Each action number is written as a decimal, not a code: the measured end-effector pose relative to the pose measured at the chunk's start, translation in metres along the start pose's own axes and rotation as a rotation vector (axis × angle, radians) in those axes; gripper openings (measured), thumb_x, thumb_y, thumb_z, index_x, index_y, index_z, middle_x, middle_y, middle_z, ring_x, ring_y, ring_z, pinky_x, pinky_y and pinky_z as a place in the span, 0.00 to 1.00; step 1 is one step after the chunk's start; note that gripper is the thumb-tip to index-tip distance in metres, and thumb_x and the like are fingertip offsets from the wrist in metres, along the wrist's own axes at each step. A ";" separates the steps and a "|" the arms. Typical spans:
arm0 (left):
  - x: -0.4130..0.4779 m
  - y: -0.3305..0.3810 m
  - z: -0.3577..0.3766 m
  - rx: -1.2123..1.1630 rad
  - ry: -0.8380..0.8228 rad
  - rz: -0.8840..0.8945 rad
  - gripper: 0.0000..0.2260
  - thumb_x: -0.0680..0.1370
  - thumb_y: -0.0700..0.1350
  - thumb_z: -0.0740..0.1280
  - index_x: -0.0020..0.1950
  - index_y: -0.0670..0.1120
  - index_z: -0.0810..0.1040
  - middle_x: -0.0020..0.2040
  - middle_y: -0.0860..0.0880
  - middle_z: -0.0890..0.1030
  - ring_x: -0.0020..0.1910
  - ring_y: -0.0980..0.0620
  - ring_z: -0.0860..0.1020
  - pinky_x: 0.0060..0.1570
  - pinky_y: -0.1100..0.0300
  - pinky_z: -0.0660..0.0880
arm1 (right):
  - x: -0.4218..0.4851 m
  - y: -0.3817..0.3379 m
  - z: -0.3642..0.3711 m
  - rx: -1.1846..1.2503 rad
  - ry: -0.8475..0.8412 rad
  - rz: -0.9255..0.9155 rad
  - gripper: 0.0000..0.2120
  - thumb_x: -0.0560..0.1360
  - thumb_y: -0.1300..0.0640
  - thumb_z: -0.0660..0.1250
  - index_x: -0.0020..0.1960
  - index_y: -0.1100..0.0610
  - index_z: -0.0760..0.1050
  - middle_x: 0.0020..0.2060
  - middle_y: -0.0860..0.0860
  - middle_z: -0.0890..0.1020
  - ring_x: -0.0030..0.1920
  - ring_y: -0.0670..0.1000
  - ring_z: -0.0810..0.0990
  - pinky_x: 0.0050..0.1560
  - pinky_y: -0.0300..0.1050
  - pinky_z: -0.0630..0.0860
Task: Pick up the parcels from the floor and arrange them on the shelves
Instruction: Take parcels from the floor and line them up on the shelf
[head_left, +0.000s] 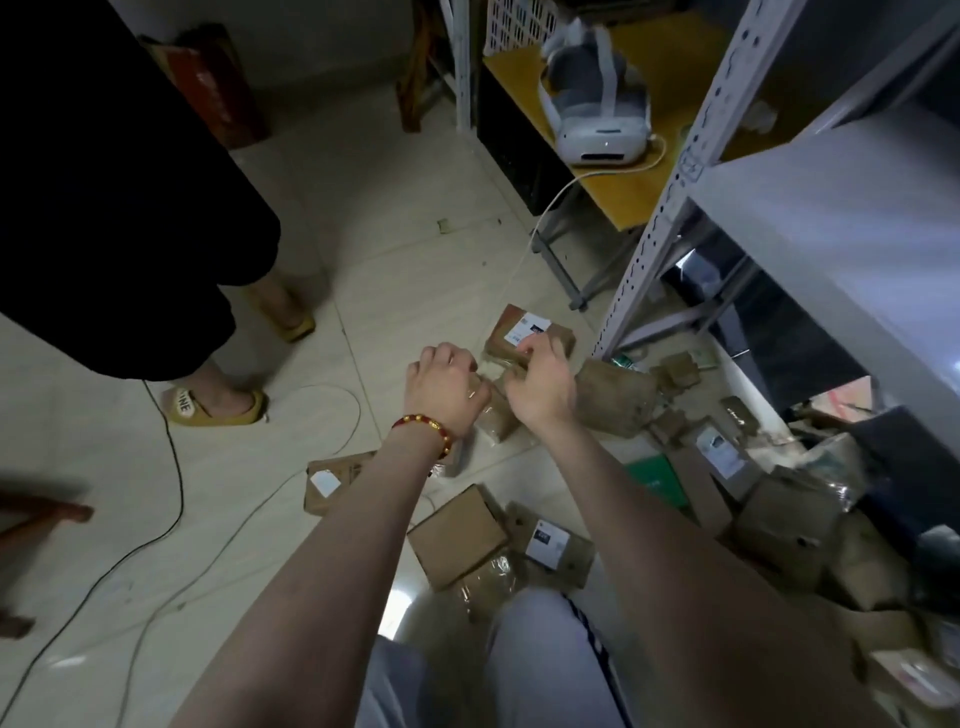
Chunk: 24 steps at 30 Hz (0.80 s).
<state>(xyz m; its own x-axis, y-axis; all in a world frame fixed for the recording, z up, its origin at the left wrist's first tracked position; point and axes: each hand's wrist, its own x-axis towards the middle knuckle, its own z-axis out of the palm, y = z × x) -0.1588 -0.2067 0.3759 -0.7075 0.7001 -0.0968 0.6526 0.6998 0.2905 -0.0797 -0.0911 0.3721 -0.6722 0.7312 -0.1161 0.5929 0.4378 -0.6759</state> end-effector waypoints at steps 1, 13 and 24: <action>0.005 -0.012 0.022 0.023 -0.008 0.013 0.17 0.78 0.55 0.62 0.62 0.47 0.75 0.63 0.46 0.73 0.64 0.45 0.68 0.61 0.51 0.65 | 0.005 0.013 0.023 0.001 -0.017 -0.007 0.15 0.73 0.58 0.69 0.59 0.54 0.73 0.60 0.52 0.73 0.57 0.56 0.77 0.48 0.45 0.70; 0.028 -0.195 0.241 0.293 -0.115 -0.007 0.36 0.69 0.62 0.70 0.72 0.49 0.66 0.71 0.47 0.67 0.71 0.45 0.62 0.70 0.47 0.60 | 0.046 0.087 0.299 -0.051 -0.143 -0.274 0.17 0.74 0.58 0.69 0.61 0.57 0.71 0.61 0.55 0.73 0.61 0.57 0.74 0.59 0.49 0.72; -0.006 -0.290 0.295 0.477 -0.506 -0.175 0.59 0.66 0.56 0.78 0.79 0.48 0.37 0.78 0.42 0.53 0.76 0.38 0.55 0.72 0.38 0.58 | 0.018 0.081 0.390 -0.278 -0.489 -0.418 0.21 0.76 0.56 0.66 0.67 0.57 0.68 0.66 0.55 0.70 0.63 0.57 0.74 0.61 0.47 0.71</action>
<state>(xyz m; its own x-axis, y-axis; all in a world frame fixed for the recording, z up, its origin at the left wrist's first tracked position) -0.2637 -0.3712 0.0110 -0.6752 0.4713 -0.5674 0.6706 0.7126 -0.2061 -0.2170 -0.2470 0.0315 -0.9522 0.1817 -0.2454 0.2889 0.7965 -0.5312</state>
